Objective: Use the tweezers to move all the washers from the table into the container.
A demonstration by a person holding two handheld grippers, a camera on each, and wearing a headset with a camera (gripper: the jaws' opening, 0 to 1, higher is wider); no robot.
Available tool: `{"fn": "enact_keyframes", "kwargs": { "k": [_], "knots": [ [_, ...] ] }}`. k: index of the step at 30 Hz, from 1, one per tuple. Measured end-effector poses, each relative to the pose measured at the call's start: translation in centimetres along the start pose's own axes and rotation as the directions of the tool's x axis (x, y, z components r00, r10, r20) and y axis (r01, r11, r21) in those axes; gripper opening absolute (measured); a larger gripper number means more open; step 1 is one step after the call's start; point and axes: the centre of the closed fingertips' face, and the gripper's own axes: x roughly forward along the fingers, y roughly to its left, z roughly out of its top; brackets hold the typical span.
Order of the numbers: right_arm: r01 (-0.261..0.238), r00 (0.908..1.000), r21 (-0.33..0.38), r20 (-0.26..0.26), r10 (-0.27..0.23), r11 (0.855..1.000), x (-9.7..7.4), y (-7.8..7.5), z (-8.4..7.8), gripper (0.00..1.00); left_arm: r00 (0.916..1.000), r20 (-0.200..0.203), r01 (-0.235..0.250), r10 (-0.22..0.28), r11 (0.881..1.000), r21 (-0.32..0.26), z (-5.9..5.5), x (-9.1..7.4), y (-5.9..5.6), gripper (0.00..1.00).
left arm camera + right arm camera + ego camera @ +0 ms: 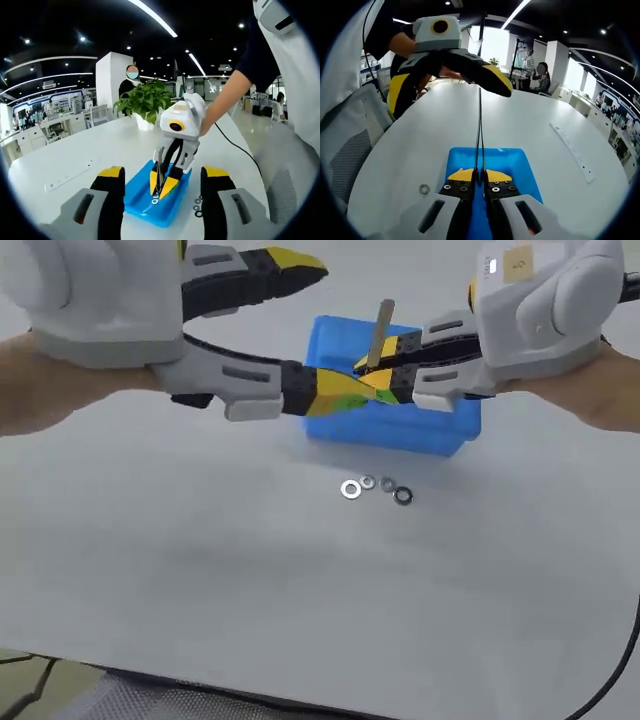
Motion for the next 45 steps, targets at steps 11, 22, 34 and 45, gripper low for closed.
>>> {"fn": "enact_keyframes", "kwargs": {
  "k": [11, 22, 34, 45],
  "knots": [
    [-0.017, 0.9998, -0.009, 0.004, 0.017, 1.000, -0.2, 0.0, 0.0, 0.08, 0.9942, -0.021, 0.106, -0.105, 0.994, 0.007, -0.6, 2.5, -0.1, 0.22],
    [-0.040, 0.9992, -0.029, 0.007, 0.040, 0.999, 0.1, 0.4, 0.2, 0.08, 0.9871, -0.045, 0.156, -0.154, 0.986, 0.063, -1.2, 2.7, -0.3, 0.08],
    [-0.035, 0.9993, -0.062, -0.015, 0.034, 0.997, 0.2, 0.1, -0.1, 0.08, 0.9859, -0.042, 0.166, -0.162, 0.980, 0.111, -1.2, 2.7, -0.3, 0.06],
    [0.002, 0.9991, -0.030, -0.041, -0.003, 1.000, 0.1, -0.7, -0.3, 0.20, 0.9899, -0.031, 0.141, -0.138, 0.983, 0.118, -0.5, 2.4, 0.3, 0.07]
  ]
}}
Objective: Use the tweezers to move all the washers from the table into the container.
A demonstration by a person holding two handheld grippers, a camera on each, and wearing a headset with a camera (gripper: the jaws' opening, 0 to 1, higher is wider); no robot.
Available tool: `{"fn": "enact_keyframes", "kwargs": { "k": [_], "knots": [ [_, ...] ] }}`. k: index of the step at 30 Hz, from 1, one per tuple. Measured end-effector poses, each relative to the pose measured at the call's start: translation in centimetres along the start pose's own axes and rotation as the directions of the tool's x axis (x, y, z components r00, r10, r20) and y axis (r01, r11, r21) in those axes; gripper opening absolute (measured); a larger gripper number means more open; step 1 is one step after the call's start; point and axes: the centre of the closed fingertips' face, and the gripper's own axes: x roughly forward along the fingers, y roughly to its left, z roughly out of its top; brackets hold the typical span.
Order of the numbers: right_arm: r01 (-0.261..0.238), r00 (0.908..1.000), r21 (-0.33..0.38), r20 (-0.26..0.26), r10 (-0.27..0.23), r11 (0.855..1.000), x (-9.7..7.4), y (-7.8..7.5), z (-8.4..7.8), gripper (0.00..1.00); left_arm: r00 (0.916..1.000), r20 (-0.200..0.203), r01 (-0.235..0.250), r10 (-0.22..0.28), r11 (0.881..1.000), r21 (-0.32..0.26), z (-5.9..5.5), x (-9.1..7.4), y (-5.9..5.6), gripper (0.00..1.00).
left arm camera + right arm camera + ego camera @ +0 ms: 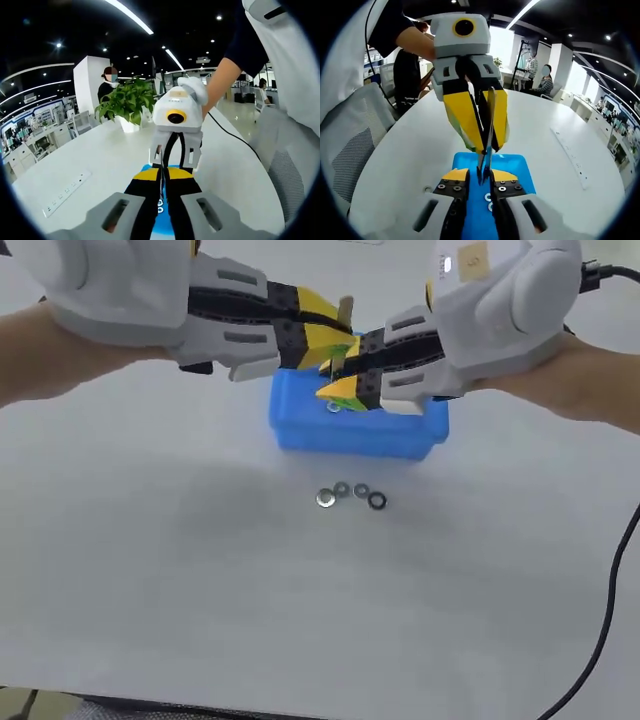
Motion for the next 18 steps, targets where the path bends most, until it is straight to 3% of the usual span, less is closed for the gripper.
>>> {"fn": "enact_keyframes", "kwargs": {
  "k": [2, 8, 14, 18],
  "knots": [
    [0.016, 0.9998, -0.008, -0.008, -0.017, 1.000, 0.0, 0.0, -0.2, 0.30, 0.9999, 0.003, -0.014, 0.014, 1.000, 0.006, 0.3, -0.3, 0.4, 0.07],
    [0.059, 0.9978, 0.048, 0.029, -0.060, 0.997, -1.6, -0.1, 0.0, 0.33, 0.9997, 0.015, -0.019, 0.019, 1.000, -0.008, 1.2, -1.4, 1.0, 0.07],
    [0.127, 0.9900, 0.092, 0.050, -0.132, 0.988, -3.4, -0.3, -0.1, 0.52, 0.9995, 0.026, -0.015, 0.015, 1.000, -0.011, 1.9, -2.4, 0.3, 0.07],
    [0.149, 0.9847, 0.119, 0.073, -0.158, 0.982, -4.7, 0.3, -0.2, 0.58, 0.9996, 0.027, -0.009, 0.009, 1.000, -0.014, 2.4, -3.0, -0.7, 0.07]
  ]
}}
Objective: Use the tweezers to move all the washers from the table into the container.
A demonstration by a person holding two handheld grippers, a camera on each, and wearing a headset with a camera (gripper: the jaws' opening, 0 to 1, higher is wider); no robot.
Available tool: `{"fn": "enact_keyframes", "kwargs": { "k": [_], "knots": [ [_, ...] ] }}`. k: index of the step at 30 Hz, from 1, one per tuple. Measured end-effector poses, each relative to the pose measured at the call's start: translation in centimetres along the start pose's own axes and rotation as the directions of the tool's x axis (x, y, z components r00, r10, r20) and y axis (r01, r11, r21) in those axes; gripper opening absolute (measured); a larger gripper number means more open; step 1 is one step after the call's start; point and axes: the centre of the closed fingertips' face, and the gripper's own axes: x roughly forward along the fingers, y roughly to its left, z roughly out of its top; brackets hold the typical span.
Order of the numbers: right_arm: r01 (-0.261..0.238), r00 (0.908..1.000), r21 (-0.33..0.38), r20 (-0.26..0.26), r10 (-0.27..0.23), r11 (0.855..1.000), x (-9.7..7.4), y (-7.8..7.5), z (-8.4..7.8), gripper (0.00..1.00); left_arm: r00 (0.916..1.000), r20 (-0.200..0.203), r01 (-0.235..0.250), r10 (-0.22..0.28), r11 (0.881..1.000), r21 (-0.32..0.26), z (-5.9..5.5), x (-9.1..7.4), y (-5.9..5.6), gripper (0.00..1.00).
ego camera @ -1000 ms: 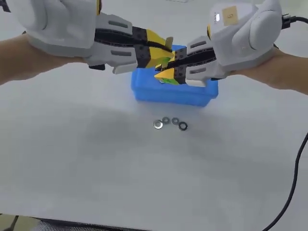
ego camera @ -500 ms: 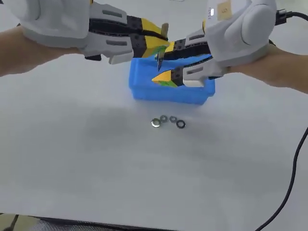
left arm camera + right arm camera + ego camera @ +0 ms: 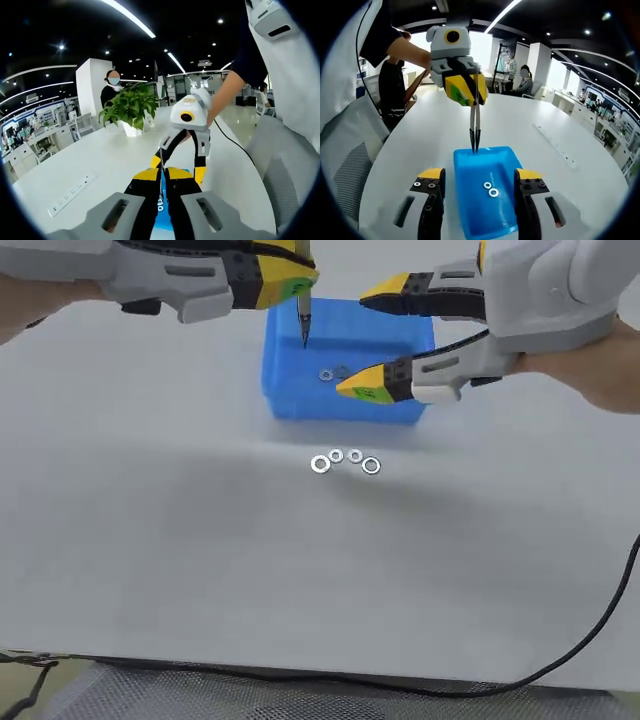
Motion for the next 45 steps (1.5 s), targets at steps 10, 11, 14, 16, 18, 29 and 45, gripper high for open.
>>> {"fn": "enact_keyframes", "kwargs": {
  "k": [10, 11, 14, 16, 18, 29, 45],
  "knots": [
    [0.032, 0.9994, 0.011, 0.012, -0.032, 0.999, -2.7, 2.8, -1.1, 0.68, 0.9992, -0.001, 0.041, -0.041, 0.999, -0.020, 0.0, -1.0, -3.5, 0.07],
    [0.028, 0.9996, 0.012, 0.005, -0.028, 1.000, -2.9, 3.3, -1.2, 0.69, 0.9990, -0.003, 0.045, -0.045, 0.999, -0.024, -0.1, -1.0, -3.8, 0.07],
    [0.024, 0.9996, 0.014, -0.018, -0.024, 1.000, -3.6, 4.7, -2.5, 0.70, 0.9989, 0.003, 0.047, -0.047, 0.998, -0.039, -0.3, -1.3, -4.5, 0.07],
    [0.023, 0.9995, 0.036, -0.024, -0.022, 0.999, -4.0, 5.5, -3.2, 0.71, 0.9988, 0.011, 0.048, -0.048, 0.998, -0.050, -0.2, -1.3, -4.9, 0.07],
    [0.022, 0.9994, 0.047, -0.029, -0.020, 0.999, -4.4, 6.1, -3.7, 0.73, 0.9987, 0.010, 0.051, -0.051, 0.997, -0.056, -0.4, -1.3, -5.3, 0.07],
    [0.016, 0.9987, 0.123, -0.050, -0.010, 0.992, -5.8, 8.0, -5.5, 0.81, 0.9980, 0.011, 0.062, -0.062, 0.994, -0.089, -1.4, -0.8, -7.1, 0.07],
    [-0.099, 0.9951, 0.159, 0.023, 0.097, 0.982, -5.8, 9.4, -3.6, 1.00, 0.9991, -0.006, 0.042, -0.042, 0.994, -0.099, -3.6, 0.3, -8.1, 0.07]
  ]
}}
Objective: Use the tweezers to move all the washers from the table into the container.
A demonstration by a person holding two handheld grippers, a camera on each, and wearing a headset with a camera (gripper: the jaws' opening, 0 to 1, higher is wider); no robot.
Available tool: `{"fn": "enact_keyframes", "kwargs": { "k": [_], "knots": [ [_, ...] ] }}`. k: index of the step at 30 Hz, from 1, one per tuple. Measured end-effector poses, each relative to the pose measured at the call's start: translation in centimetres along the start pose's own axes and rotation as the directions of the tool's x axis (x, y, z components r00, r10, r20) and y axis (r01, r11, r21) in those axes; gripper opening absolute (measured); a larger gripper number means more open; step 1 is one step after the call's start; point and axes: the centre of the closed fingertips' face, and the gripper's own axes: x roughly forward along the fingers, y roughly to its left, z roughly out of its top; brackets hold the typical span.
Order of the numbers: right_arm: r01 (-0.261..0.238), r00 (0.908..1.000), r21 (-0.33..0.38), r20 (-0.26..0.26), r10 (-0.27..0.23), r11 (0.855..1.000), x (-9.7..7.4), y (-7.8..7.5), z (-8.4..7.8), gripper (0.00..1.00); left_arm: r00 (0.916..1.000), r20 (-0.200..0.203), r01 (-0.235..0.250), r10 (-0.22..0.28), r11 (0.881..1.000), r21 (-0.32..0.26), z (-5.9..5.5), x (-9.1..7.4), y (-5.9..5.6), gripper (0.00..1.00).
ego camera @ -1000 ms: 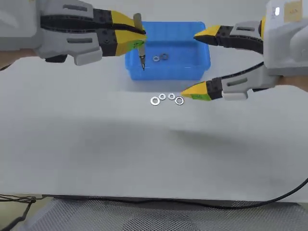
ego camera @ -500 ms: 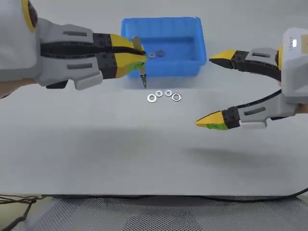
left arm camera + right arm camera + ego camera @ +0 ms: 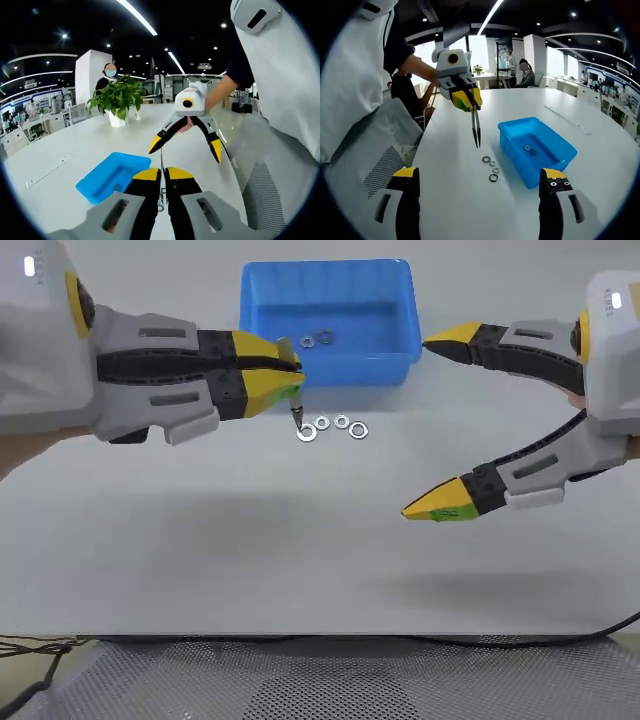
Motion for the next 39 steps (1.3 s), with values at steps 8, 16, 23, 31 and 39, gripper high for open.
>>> {"fn": "enact_keyframes", "kwargs": {
  "k": [8, 16, 23, 31, 39],
  "knots": [
    [-0.033, 0.9993, 0.001, -0.015, 0.033, 0.999, 0.2, 0.6, -0.5, 1.00, 0.9994, -0.034, 0.005, -0.004, 1.000, 0.018, -1.3, 0.6, 0.2, 0.07],
    [-0.031, 0.9995, 0.020, -0.002, 0.031, 0.999, 0.2, 0.5, -0.7, 0.98, 0.9993, -0.033, 0.016, -0.015, 1.000, 0.007, -1.6, 1.5, 0.1, 0.07],
    [-0.034, 0.9994, 0.033, 0.001, 0.034, 0.999, 0.0, 0.3, -1.2, 0.98, 0.9993, -0.035, 0.008, -0.008, 1.000, -0.011, -2.1, 1.7, 0.4, 0.07],
    [-0.036, 0.9993, 0.048, 0.004, 0.036, 0.998, 0.0, 0.4, -1.5, 0.97, 0.9990, -0.042, 0.010, -0.011, 1.000, -0.019, -2.5, 2.0, 0.5, 0.07],
    [-0.052, 0.9987, 0.055, 0.001, 0.052, 0.997, 0.1, 0.7, -1.7, 0.97, 0.9990, -0.042, 0.012, -0.013, 0.999, -0.034, -3.1, 1.9, 0.6, 0.07]
  ]
}}
